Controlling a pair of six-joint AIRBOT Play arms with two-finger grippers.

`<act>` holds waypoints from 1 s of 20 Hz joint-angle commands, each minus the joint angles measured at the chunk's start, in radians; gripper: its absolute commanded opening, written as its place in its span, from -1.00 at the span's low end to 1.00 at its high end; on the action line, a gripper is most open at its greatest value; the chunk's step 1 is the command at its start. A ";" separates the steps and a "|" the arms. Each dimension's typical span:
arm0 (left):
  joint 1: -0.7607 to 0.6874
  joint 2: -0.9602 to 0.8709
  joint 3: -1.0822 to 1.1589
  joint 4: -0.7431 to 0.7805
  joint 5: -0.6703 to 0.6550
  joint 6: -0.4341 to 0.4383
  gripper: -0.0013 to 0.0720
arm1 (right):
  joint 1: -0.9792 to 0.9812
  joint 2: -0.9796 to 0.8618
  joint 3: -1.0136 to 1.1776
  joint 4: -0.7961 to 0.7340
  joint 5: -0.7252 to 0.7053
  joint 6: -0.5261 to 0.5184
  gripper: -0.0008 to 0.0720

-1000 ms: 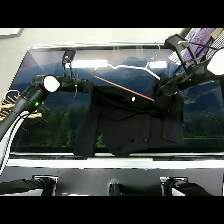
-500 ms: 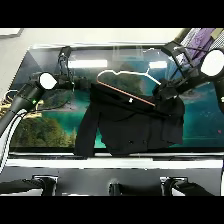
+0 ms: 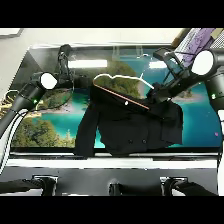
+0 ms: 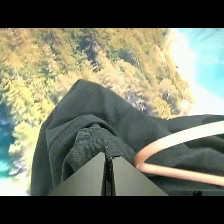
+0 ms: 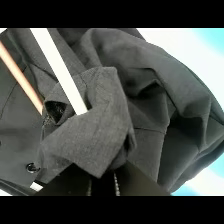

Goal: Fold the clothes and pants, and hang the long-sleeved shirts on hangers.

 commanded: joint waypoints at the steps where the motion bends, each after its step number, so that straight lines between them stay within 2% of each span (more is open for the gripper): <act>1: 0.001 -0.015 0.001 0.000 0.010 0.000 -0.88 | 0.032 0.000 0.000 -0.033 0.009 0.023 -0.87; 7: 0.004 -0.017 0.001 0.000 0.002 0.000 -0.88 | 0.062 0.004 0.000 -0.123 0.042 0.047 -0.87; 10: 0.007 -0.018 0.001 0.003 -0.046 0.001 -0.88 | 0.062 0.028 0.000 -0.136 0.034 0.060 -0.87; 20: 0.009 -0.024 0.001 0.003 -0.049 0.001 -0.88 | 0.062 0.066 0.000 -0.094 0.090 0.062 -0.87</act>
